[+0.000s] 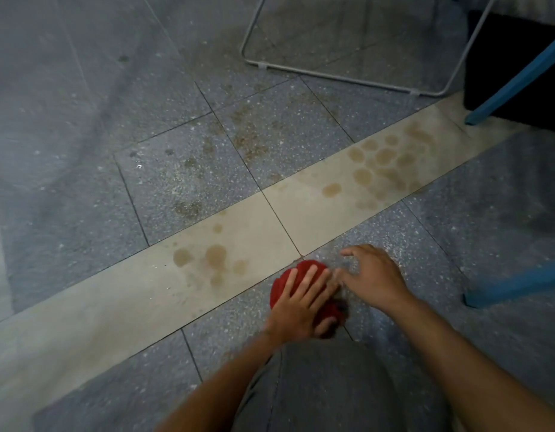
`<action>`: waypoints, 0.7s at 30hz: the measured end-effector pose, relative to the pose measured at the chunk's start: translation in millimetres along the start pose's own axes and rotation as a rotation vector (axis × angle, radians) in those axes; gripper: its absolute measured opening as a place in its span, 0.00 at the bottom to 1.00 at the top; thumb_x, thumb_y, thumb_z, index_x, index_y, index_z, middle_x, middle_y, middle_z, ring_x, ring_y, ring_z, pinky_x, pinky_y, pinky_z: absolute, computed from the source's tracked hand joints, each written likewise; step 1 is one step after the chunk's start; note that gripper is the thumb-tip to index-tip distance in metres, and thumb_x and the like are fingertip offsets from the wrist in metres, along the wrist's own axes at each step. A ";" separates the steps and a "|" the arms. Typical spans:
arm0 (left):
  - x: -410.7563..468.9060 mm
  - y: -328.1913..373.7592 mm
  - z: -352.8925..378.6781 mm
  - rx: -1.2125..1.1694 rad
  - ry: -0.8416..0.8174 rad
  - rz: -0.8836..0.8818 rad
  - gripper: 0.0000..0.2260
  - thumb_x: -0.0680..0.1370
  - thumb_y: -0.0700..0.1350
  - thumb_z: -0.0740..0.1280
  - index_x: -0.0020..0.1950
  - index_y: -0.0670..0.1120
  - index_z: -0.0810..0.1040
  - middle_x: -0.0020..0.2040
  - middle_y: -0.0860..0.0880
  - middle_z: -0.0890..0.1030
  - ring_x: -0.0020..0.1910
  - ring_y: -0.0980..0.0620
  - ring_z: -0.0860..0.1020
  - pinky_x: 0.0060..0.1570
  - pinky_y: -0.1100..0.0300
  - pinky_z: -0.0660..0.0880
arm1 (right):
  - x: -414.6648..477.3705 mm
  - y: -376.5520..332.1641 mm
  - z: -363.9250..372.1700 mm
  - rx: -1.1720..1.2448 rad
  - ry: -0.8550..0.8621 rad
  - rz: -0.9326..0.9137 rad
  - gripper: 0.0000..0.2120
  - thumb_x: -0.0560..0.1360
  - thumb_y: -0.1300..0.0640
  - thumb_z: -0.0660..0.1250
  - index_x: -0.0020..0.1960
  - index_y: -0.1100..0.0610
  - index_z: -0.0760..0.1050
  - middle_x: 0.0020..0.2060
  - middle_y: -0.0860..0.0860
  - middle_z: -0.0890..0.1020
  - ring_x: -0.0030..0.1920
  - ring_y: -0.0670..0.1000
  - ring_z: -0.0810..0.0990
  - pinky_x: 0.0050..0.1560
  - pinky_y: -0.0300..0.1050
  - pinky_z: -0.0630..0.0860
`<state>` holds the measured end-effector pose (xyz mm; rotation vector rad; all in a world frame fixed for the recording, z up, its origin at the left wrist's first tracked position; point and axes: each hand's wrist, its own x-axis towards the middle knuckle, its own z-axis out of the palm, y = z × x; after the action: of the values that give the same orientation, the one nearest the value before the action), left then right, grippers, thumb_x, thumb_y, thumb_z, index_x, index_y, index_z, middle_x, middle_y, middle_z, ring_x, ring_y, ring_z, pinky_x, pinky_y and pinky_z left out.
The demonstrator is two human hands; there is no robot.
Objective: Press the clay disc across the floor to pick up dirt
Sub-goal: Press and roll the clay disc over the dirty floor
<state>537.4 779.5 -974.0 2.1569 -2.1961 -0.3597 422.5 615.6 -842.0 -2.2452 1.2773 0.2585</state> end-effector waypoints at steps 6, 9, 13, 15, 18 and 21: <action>-98.9 -60.0 -1.4 0.038 -0.036 -0.235 0.36 0.85 0.69 0.56 0.88 0.51 0.58 0.88 0.45 0.58 0.86 0.39 0.57 0.81 0.34 0.56 | 2.6 -33.1 15.7 0.001 -0.153 -0.048 0.31 0.77 0.43 0.70 0.77 0.51 0.68 0.75 0.51 0.70 0.75 0.56 0.67 0.73 0.50 0.67; -74.8 -82.2 -22.9 -0.044 0.027 -0.461 0.32 0.88 0.64 0.51 0.89 0.51 0.51 0.89 0.46 0.49 0.88 0.41 0.47 0.84 0.34 0.49 | 4.6 -52.5 25.6 0.014 -0.180 -0.100 0.32 0.77 0.45 0.70 0.79 0.49 0.66 0.78 0.51 0.66 0.77 0.55 0.63 0.76 0.49 0.62; -13.2 -79.7 -36.4 -0.052 0.057 -0.576 0.32 0.88 0.63 0.46 0.89 0.48 0.49 0.89 0.43 0.49 0.87 0.39 0.45 0.83 0.33 0.48 | 4.9 -74.7 37.2 0.044 -0.111 -0.156 0.31 0.76 0.48 0.72 0.77 0.44 0.68 0.78 0.49 0.67 0.77 0.53 0.65 0.75 0.47 0.63; -14.7 -70.6 -26.7 -0.044 0.067 -0.470 0.32 0.88 0.64 0.45 0.89 0.49 0.50 0.89 0.44 0.49 0.88 0.39 0.45 0.83 0.32 0.50 | 4.5 -82.0 40.9 0.023 -0.086 -0.165 0.31 0.76 0.49 0.73 0.77 0.45 0.68 0.77 0.50 0.68 0.76 0.54 0.66 0.74 0.48 0.64; -68.7 -59.7 -5.1 -0.012 0.045 -0.302 0.33 0.87 0.65 0.51 0.88 0.51 0.54 0.88 0.46 0.54 0.88 0.41 0.50 0.81 0.33 0.55 | 8.0 -85.3 41.9 -0.014 -0.083 -0.161 0.34 0.76 0.49 0.73 0.79 0.46 0.65 0.78 0.49 0.66 0.76 0.54 0.63 0.75 0.49 0.64; -146.6 -70.3 2.0 0.010 0.034 -0.394 0.32 0.87 0.66 0.52 0.87 0.51 0.60 0.87 0.46 0.60 0.87 0.41 0.54 0.80 0.35 0.57 | 14.4 -92.0 43.8 -0.095 -0.126 -0.183 0.38 0.75 0.48 0.74 0.81 0.48 0.61 0.80 0.51 0.62 0.77 0.55 0.61 0.76 0.49 0.62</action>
<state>610.5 924.7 -970.2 2.5746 -1.7470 -0.3215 511.7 665.9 -851.7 -2.3668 1.0070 0.3924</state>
